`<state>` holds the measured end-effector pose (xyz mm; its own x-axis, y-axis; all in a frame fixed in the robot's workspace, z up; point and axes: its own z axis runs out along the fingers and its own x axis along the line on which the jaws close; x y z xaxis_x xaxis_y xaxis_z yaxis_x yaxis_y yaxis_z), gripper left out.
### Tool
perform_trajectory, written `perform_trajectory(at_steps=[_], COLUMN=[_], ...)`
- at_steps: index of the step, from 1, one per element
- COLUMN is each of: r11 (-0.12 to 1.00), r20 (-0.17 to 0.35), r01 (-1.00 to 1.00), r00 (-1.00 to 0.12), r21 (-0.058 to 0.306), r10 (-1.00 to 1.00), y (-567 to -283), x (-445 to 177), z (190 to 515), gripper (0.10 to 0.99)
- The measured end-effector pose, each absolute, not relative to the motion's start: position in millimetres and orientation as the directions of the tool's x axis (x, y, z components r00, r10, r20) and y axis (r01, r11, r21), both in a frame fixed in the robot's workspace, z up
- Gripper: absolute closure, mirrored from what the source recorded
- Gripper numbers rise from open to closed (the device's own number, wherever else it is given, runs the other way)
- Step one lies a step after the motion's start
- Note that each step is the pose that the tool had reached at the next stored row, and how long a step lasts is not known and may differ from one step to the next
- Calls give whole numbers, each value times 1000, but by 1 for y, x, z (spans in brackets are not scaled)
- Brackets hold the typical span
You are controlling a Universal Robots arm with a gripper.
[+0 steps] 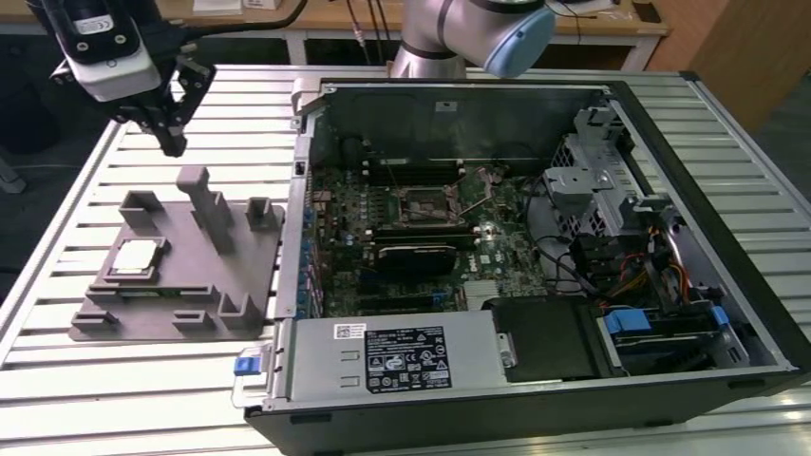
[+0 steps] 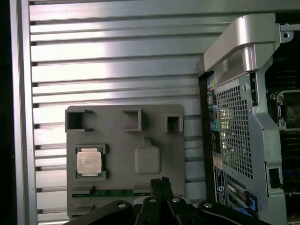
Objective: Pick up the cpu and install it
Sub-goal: 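Reach for the cpu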
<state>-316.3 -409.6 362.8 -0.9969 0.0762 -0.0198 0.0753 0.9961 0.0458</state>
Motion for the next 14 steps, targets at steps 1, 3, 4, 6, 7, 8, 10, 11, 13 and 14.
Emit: perform_trajectory(at_steps=[1,3,4,6,7,8,10,11,13,14], r11=[996,996,996,996,996,996,996,996,996,996], r20=[-20,-20,-20,-20,-20,-19,-20,-20,-20,-20], r01=[75,75,75,75,75,75,75,75,75,75], r00=[-997,-997,-997,-997,-997,-997,-997,-997,-997,-997], r21=[46,46,46,46,46,46,46,46,46,46], r10=[76,76,76,76,76,76,76,76,76,76], y=[-410,-412,-413,-414,-415,-415,-416,-417,-418,-419], x=[-318,-321,-323,-326,-327,-328,-331,-332,-335,-336], z=[362,360,360,358,358,357,356,356,355,355], gripper=[980,980,980,980,980,980,980,980,980,980])
